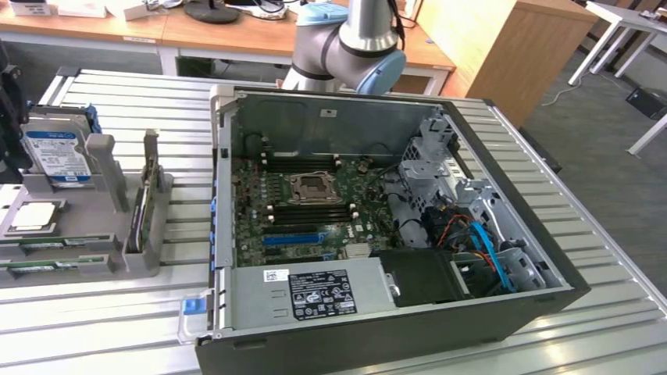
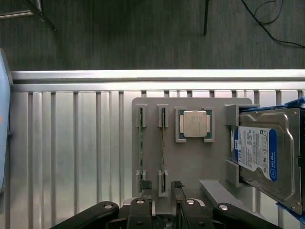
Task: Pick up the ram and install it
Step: 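Pick up the ram and move it above insertion slot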
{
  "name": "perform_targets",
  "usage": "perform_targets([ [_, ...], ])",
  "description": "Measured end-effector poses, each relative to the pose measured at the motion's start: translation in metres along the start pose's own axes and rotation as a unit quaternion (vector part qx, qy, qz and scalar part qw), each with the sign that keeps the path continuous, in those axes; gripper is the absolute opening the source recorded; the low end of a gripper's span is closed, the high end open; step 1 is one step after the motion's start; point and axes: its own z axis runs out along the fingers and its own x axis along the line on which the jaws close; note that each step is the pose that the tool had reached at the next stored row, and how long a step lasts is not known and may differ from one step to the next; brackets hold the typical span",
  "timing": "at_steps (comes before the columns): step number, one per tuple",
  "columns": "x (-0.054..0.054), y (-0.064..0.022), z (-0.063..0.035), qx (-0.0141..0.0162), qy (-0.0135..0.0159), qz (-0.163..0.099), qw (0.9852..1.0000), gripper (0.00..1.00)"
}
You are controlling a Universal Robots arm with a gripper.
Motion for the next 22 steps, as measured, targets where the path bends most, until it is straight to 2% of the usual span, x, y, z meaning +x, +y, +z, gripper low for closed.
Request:
perform_targets([
  [13,0.0034,-0.0001,0.0001,0.0,0.0,0.0,1.0,0.3],
  [22,0.0035,-0.0004,0.008,0.0003,0.0,0.0,1.0,0.3],
])
